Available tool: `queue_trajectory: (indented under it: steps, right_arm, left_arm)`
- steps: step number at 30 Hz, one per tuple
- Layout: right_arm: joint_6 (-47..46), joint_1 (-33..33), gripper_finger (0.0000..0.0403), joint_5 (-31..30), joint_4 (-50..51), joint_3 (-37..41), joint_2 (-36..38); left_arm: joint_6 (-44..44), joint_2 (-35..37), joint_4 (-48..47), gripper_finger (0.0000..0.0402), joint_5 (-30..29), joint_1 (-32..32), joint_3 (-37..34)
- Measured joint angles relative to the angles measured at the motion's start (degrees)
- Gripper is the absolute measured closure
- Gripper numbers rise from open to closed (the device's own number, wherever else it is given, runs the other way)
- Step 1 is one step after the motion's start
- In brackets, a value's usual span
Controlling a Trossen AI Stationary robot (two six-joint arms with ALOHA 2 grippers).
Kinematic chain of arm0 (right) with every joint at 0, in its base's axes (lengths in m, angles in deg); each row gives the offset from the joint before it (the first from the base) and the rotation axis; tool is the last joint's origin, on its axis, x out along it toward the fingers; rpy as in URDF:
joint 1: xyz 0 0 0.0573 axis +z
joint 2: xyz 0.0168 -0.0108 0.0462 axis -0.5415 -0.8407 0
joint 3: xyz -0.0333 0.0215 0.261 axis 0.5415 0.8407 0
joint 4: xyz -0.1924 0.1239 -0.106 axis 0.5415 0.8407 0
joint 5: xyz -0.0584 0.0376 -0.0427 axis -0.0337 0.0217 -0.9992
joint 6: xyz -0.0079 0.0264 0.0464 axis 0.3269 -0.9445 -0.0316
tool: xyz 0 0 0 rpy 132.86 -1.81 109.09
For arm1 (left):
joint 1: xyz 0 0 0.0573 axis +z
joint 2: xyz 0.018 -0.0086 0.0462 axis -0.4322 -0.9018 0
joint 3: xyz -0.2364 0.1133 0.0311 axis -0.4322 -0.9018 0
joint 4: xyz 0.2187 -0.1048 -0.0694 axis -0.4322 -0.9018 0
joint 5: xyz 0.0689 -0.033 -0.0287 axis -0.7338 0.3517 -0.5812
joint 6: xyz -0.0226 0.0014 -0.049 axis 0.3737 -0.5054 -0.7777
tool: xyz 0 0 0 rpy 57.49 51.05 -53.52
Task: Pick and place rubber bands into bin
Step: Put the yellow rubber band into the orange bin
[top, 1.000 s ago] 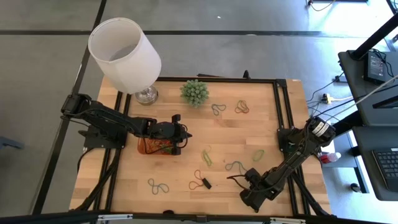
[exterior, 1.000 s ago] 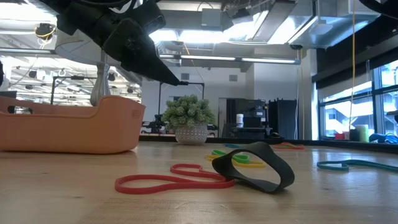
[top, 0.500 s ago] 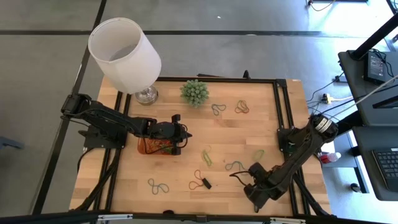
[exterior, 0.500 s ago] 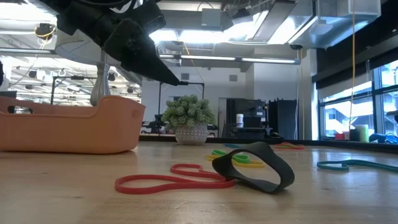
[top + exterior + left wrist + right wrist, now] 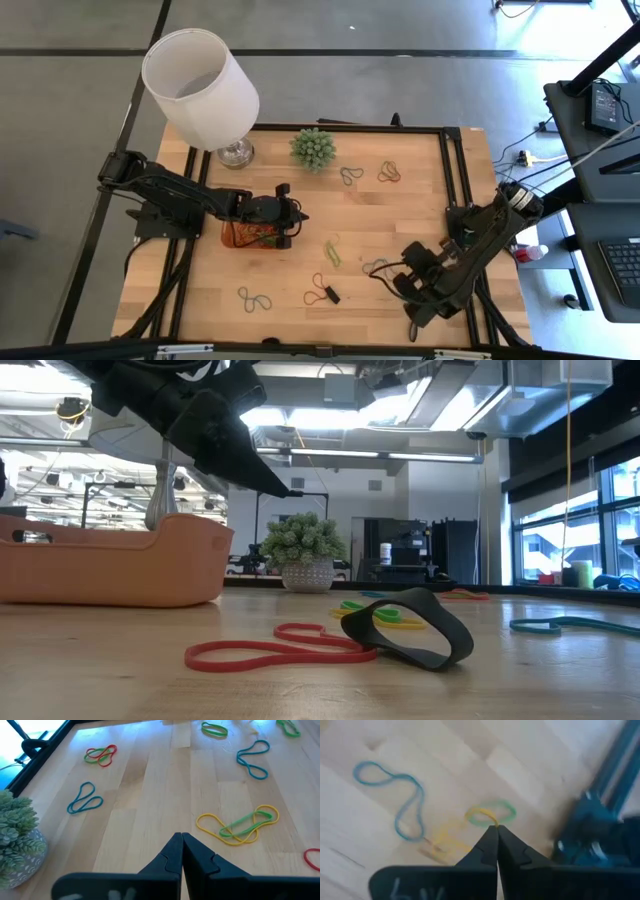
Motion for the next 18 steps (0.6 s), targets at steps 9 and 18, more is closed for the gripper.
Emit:
queue_trajectory:
  steps: [9,18]
  right_arm:
    - [12.95,-8.04,0.0403,-10.51,-3.35,0.04,0.58]
    - [42.89,-19.98,0.0403,-14.7,-23.77,0.08,0.5]
  left_arm:
    - [-1.57,2.32,0.57,0.04,-2.51,0.19,-4.57]
    - [-2.16,17.26,5.9,0.0399,4.33,3.74,-16.46]
